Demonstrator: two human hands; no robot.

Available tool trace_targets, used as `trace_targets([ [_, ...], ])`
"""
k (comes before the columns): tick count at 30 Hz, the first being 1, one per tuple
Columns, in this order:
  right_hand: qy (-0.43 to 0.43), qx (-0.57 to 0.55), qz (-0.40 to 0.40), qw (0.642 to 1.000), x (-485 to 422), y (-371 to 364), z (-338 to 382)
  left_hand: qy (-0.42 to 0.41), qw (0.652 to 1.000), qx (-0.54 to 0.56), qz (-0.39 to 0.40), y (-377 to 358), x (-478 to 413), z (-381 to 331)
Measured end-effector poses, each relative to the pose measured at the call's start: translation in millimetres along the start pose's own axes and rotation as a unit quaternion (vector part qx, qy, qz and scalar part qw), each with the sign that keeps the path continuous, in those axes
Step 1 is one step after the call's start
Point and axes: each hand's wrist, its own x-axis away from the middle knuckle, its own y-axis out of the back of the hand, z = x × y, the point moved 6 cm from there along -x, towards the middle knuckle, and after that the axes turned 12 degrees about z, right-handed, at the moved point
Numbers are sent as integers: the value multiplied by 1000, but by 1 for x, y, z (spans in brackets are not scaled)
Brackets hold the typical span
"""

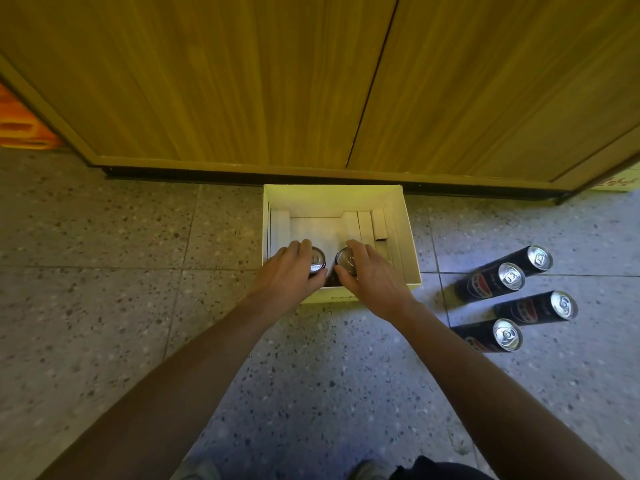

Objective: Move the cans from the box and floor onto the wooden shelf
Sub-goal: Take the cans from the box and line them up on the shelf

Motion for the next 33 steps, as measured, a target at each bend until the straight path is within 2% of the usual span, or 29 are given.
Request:
trace_targets([
  [5,-14,-54,-1,998,-8,2,-5,13,997,75,-5,0,-8,1],
  [10,-38,-85,30,995,-10,9,-4,12,991,129,25,1,-10,5],
  [14,-39,-112,3,993,10,60,17,-7,990,138,18,56,2,-4],
  [19,-10,-107,-26,994,60,202,95,-25,990,140,9,213,48,-40],
  [27,41,-76,-38,996,161,501,277,-30,994,101,-3,561,156,-123],
  [33,43,-59,-82,994,209,693,384,-70,994,89,-11,772,208,-154],
])
